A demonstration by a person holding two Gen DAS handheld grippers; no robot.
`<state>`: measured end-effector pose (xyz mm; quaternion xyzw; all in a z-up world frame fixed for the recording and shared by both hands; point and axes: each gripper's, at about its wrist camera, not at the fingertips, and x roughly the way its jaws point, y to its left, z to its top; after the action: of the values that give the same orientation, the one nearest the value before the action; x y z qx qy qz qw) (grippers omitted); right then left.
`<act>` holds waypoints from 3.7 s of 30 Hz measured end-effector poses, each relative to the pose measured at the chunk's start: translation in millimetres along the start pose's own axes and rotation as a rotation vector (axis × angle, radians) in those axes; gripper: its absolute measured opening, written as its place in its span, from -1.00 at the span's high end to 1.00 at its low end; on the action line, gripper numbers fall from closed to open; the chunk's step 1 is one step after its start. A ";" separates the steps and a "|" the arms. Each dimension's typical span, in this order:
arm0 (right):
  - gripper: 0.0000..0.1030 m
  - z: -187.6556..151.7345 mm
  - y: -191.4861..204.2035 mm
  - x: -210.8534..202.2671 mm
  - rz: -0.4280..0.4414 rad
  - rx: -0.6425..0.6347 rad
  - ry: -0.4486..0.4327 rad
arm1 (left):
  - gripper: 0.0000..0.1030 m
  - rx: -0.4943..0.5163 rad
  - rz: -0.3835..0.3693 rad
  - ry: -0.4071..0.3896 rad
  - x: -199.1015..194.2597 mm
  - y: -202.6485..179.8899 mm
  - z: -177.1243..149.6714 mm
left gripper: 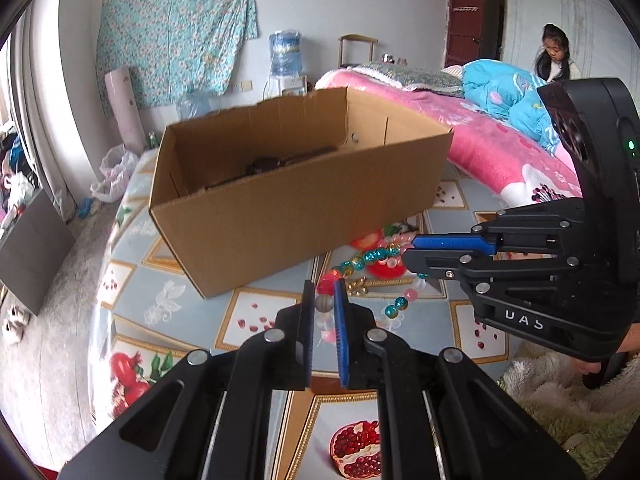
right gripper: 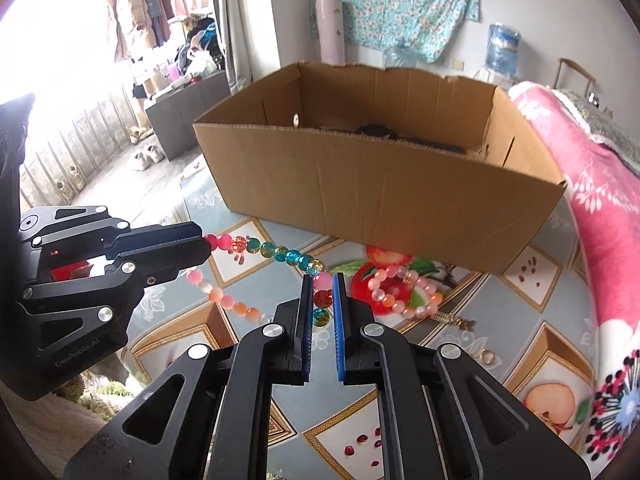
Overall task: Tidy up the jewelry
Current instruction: 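Lift the beaded bracelet with the right gripper toward the box, then lower the beaded bracelet into the box and open the right gripper, then withdraw the right gripper from the box toward the gold earrings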
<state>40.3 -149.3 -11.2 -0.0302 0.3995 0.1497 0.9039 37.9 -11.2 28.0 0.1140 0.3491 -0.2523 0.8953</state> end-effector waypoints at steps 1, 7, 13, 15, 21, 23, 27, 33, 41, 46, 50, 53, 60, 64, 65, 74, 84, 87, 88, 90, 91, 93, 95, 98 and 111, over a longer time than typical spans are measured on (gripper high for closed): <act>0.86 1.5 -0.3 -3.4 -0.006 -0.003 -0.015 | 0.83 0.010 0.000 -0.011 -2.6 -0.9 2.3; 0.86 9.9 -4.9 -26.3 -0.036 -0.015 -0.107 | 0.83 0.061 0.005 -0.092 -19.8 -8.0 21.4; 0.86 25.4 -11.2 -45.5 -0.049 -0.025 -0.204 | 0.83 0.103 0.014 -0.168 -36.1 -10.2 44.3; 0.86 31.2 -12.6 -50.2 -0.053 -0.037 -0.235 | 0.83 0.113 0.025 -0.194 -41.2 -10.7 51.2; 0.86 52.8 -17.9 -57.7 -0.059 -0.082 -0.313 | 0.83 0.130 0.077 -0.287 -57.4 -5.8 80.8; 0.86 60.1 -20.6 -58.9 -0.054 -0.093 -0.332 | 0.83 0.126 0.084 -0.312 -61.1 -1.9 90.1; 0.86 79.5 -29.1 -59.1 -0.032 -0.103 -0.368 | 0.83 0.144 0.116 -0.350 -62.7 0.8 109.0; 0.86 107.8 -44.3 -50.7 0.016 -0.110 -0.386 | 0.83 0.158 0.153 -0.377 -54.5 6.2 137.1; 0.86 159.9 -69.0 -22.7 0.129 -0.123 -0.320 | 0.83 0.145 0.157 -0.366 -33.8 27.0 179.1; 0.86 182.6 -84.3 21.3 0.223 -0.111 -0.201 | 0.83 0.121 0.139 -0.264 5.9 46.0 197.6; 0.86 185.8 -90.0 61.4 0.327 -0.073 -0.042 | 0.83 0.071 0.099 -0.138 48.8 60.9 195.3; 0.86 184.3 -89.2 90.7 0.394 -0.049 0.092 | 0.83 0.024 0.053 -0.025 81.0 76.9 185.5; 0.86 181.2 -72.0 141.6 0.457 -0.061 0.355 | 0.82 -0.046 -0.012 0.184 130.7 99.4 154.7; 0.71 177.5 -65.3 163.6 0.446 -0.076 0.451 | 0.81 -0.053 -0.013 0.270 140.6 104.6 140.4; 0.65 176.7 -65.0 167.6 0.440 -0.071 0.458 | 0.81 -0.055 -0.015 0.283 142.0 105.7 138.8; 0.40 178.5 -83.7 160.3 0.407 -0.001 0.403 | 0.71 -0.110 0.003 0.176 110.9 120.7 138.6; -0.05 181.0 -96.8 96.2 0.385 0.051 0.219 | 0.21 -0.168 0.066 -0.006 37.8 117.2 131.7; -0.10 176.9 -92.8 69.4 0.370 0.046 0.151 | -0.06 -0.176 0.083 -0.040 14.9 109.3 121.3; -0.10 173.8 -90.6 60.5 0.367 0.043 0.127 | -0.10 -0.176 0.089 -0.052 6.6 105.9 116.4; -0.10 165.2 -86.6 41.0 0.358 0.036 0.086 | -0.27 -0.175 0.099 -0.066 -7.7 100.7 107.2; -0.10 159.6 -84.2 32.9 0.349 0.032 0.068 | -0.32 -0.176 0.107 -0.075 -16.4 97.4 100.0; -0.10 144.8 -77.4 15.4 0.331 0.012 0.033 | -0.45 -0.184 0.116 -0.087 -28.3 94.2 88.7; -0.10 130.8 -71.6 0.9 0.313 -0.002 0.010 | -0.53 -0.196 0.115 -0.090 -38.7 90.2 75.1; -0.10 107.1 -66.8 -17.3 0.314 -0.004 -0.012 | -0.62 -0.194 0.116 -0.078 -47.9 82.6 54.7; -0.07 39.2 -76.7 16.9 0.313 0.205 0.087 | -0.67 -0.228 0.111 0.067 22.4 61.7 2.4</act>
<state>101.6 -211.5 -2.0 0.1183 0.4514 0.2455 0.8497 86.1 31.8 16.1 0.0389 0.3983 -0.1570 0.9029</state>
